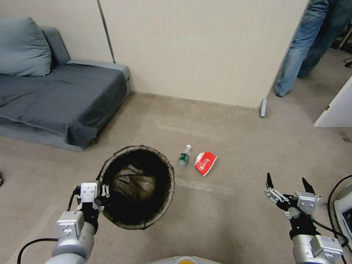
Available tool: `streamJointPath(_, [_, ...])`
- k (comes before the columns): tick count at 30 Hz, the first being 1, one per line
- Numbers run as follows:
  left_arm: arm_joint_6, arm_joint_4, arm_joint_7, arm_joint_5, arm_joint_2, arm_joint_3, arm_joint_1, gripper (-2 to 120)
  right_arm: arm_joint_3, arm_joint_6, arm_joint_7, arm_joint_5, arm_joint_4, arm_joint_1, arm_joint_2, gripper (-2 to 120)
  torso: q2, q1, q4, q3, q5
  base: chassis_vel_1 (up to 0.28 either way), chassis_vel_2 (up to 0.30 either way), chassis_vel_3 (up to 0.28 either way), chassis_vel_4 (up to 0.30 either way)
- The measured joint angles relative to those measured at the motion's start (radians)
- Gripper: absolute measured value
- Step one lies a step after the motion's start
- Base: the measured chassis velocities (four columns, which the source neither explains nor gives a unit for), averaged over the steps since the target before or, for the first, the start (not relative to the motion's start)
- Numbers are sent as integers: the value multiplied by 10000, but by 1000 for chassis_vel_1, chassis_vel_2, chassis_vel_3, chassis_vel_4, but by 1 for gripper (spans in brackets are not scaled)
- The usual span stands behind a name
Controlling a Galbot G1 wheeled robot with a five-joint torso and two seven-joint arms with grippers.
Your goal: Pick up the trash bin, then pick up the garbage from the floor and place it into the trash bin.
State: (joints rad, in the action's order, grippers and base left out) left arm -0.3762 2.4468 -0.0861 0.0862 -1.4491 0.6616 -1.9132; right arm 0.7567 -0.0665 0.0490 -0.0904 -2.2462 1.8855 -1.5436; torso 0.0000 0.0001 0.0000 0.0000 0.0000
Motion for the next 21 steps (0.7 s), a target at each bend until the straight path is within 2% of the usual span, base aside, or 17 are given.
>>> streamJointPath(13, [78,-56,-224,3,-41,-1,-40,1,-38,35,-79,0,26,-87,-4,100,0,-1,0,0,0,0,0,0,0])
streamJointPath(21, [9,-114,-240,14,-24,-3,47,1,-33,35,-79,-22,72,-90,6,100,0,-1,0,0,0,-76,81,80,-80])
